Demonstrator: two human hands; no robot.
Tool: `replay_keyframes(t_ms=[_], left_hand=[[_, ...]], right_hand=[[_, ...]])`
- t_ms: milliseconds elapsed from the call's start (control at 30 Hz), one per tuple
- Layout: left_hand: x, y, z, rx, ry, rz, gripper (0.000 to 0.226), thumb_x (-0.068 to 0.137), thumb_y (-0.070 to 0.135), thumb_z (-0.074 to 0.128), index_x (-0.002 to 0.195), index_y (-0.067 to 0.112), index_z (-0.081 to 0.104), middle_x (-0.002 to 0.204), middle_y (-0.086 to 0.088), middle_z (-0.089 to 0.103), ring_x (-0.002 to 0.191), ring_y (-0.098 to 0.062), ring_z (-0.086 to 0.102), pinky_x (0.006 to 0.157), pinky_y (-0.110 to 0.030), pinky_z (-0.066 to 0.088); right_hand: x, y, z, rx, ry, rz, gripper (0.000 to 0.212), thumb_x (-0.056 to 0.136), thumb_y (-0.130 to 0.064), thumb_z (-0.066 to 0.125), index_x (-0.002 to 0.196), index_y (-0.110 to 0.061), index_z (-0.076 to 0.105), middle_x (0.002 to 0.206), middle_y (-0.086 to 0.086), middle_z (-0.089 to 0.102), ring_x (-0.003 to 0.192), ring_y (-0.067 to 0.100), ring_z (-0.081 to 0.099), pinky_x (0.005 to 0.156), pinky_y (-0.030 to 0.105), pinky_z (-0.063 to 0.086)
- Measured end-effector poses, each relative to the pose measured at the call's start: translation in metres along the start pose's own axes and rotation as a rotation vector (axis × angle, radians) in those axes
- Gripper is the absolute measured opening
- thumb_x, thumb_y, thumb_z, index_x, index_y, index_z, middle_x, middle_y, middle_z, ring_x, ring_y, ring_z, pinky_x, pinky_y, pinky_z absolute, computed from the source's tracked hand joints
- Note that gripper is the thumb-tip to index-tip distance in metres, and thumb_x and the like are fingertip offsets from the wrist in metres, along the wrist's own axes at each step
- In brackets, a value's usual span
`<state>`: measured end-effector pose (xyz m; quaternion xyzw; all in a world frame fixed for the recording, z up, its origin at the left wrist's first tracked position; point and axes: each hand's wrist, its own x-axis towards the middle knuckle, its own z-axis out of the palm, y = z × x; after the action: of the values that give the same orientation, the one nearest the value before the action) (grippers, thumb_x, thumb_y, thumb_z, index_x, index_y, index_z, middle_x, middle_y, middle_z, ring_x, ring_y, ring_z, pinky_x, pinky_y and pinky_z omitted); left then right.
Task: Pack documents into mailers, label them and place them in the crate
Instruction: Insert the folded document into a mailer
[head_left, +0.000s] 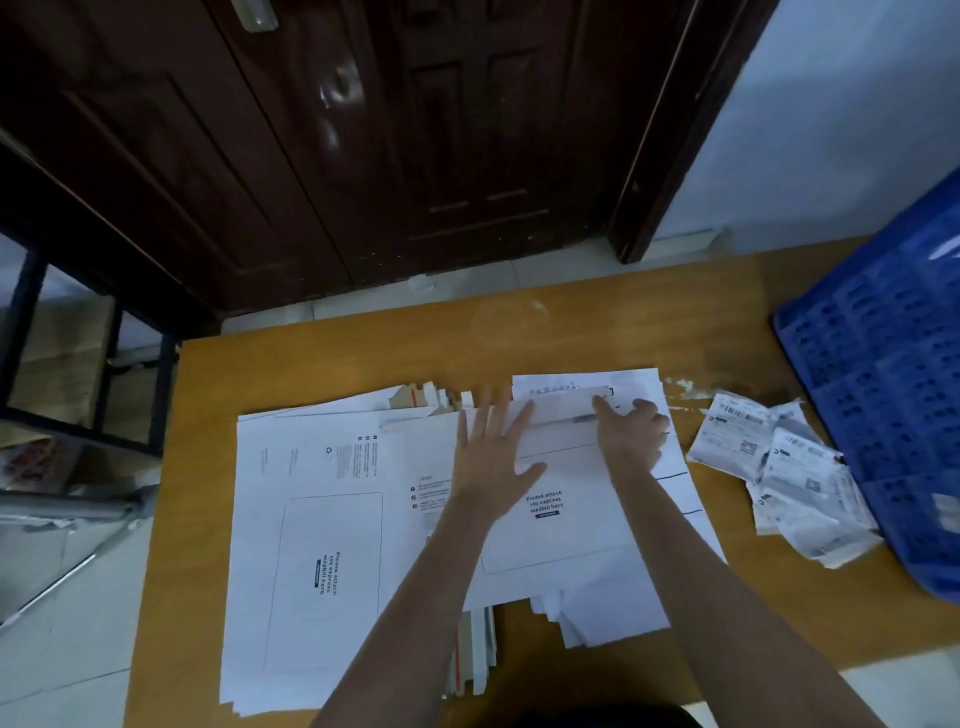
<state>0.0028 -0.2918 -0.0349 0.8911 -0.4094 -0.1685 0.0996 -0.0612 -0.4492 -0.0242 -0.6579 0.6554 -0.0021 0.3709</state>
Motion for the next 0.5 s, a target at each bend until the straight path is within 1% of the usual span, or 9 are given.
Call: replay_keyframes(t_ms=[67,133,200,267,333,400,433,467,500], left_hand=[[0.0,0.011,0.011,0.066,-0.105,-0.003,0.087,0.087,0.064,0.046,0.151,0.033,-0.003,0.159,-0.001,-0.017,0.146,-0.025,-0.017,0.112,-0.05,-0.016],[0.0,0.017,0.02,0.103,-0.146,-0.04,0.091,0.086,0.065,0.047,0.151,0.034,-0.008,0.158,-0.002,-0.02,0.145,-0.027,-0.019,0.111,-0.053,-0.016],[0.001,0.018,0.024,0.11,-0.175,-0.07,0.091,0.087,0.062,0.049,0.15,0.034,-0.009,0.158,-0.003,-0.021,0.144,-0.028,-0.02,0.112,-0.056,-0.012],[0.002,0.018,0.025,0.113,-0.189,-0.078,0.09,0.087,0.061,0.049,0.151,0.034,-0.009,0.158,-0.003,-0.022,0.144,-0.029,-0.021,0.113,-0.058,-0.008],[0.003,0.017,0.026,0.132,-0.2,-0.081,0.09,0.087,0.062,0.047,0.15,0.033,-0.01,0.157,-0.003,-0.023,0.144,-0.029,-0.021,0.113,-0.058,-0.007],[0.004,0.016,0.027,0.144,-0.208,-0.085,0.09,0.087,0.063,0.047,0.15,0.033,-0.011,0.157,-0.003,-0.024,0.144,-0.029,-0.021,0.113,-0.059,-0.005],[0.004,0.015,0.028,0.146,-0.21,-0.085,0.09,0.087,0.063,0.047,0.15,0.033,-0.011,0.157,-0.003,-0.025,0.144,-0.029,-0.021,0.113,-0.059,-0.005],[0.004,0.015,0.028,0.144,-0.209,-0.084,0.091,0.087,0.063,0.047,0.15,0.033,-0.011,0.156,-0.003,-0.025,0.144,-0.029,-0.021,0.113,-0.059,-0.004],[0.004,0.015,0.029,0.136,-0.206,-0.083,0.091,0.087,0.063,0.048,0.15,0.033,-0.01,0.157,-0.003,-0.025,0.144,-0.029,-0.021,0.113,-0.059,-0.004]], right_hand=[[0.016,0.002,-0.004,-0.03,-0.112,0.073,0.076,0.086,-0.055,0.057,0.138,-0.003,0.039,0.138,0.02,0.039,0.128,0.037,0.039,0.104,0.045,0.033],[0.027,0.001,-0.003,0.003,-0.177,0.099,0.08,0.079,-0.063,0.061,0.133,-0.004,0.047,0.134,0.018,0.049,0.124,0.036,0.045,0.103,0.044,0.037],[0.031,-0.003,-0.003,0.035,-0.219,0.089,0.078,0.073,-0.062,0.068,0.124,-0.004,0.055,0.126,0.015,0.058,0.119,0.034,0.052,0.1,0.043,0.042],[0.032,-0.005,-0.006,0.043,-0.263,0.056,0.067,0.072,-0.052,0.075,0.116,-0.003,0.061,0.12,0.014,0.061,0.114,0.032,0.055,0.094,0.038,0.045],[0.032,-0.006,-0.01,0.053,-0.336,0.042,0.057,0.073,-0.038,0.079,0.114,-0.003,0.062,0.111,0.01,0.06,0.109,0.028,0.055,0.086,0.032,0.044],[0.029,-0.006,-0.012,0.054,-0.364,0.026,0.049,0.074,-0.029,0.079,0.113,-0.004,0.062,0.104,0.006,0.054,0.108,0.027,0.054,0.087,0.032,0.043],[0.029,-0.005,-0.011,0.065,-0.365,0.016,0.041,0.074,-0.026,0.079,0.106,-0.005,0.064,0.103,0.006,0.055,0.107,0.026,0.054,0.087,0.032,0.044],[0.029,-0.004,-0.01,0.077,-0.359,0.011,0.029,0.074,-0.025,0.079,0.092,-0.008,0.065,0.101,0.007,0.057,0.103,0.026,0.055,0.084,0.031,0.044],[0.028,-0.004,-0.01,0.086,-0.354,0.006,0.022,0.073,-0.024,0.08,0.079,-0.012,0.062,0.096,0.007,0.058,0.096,0.024,0.055,0.079,0.03,0.043]])
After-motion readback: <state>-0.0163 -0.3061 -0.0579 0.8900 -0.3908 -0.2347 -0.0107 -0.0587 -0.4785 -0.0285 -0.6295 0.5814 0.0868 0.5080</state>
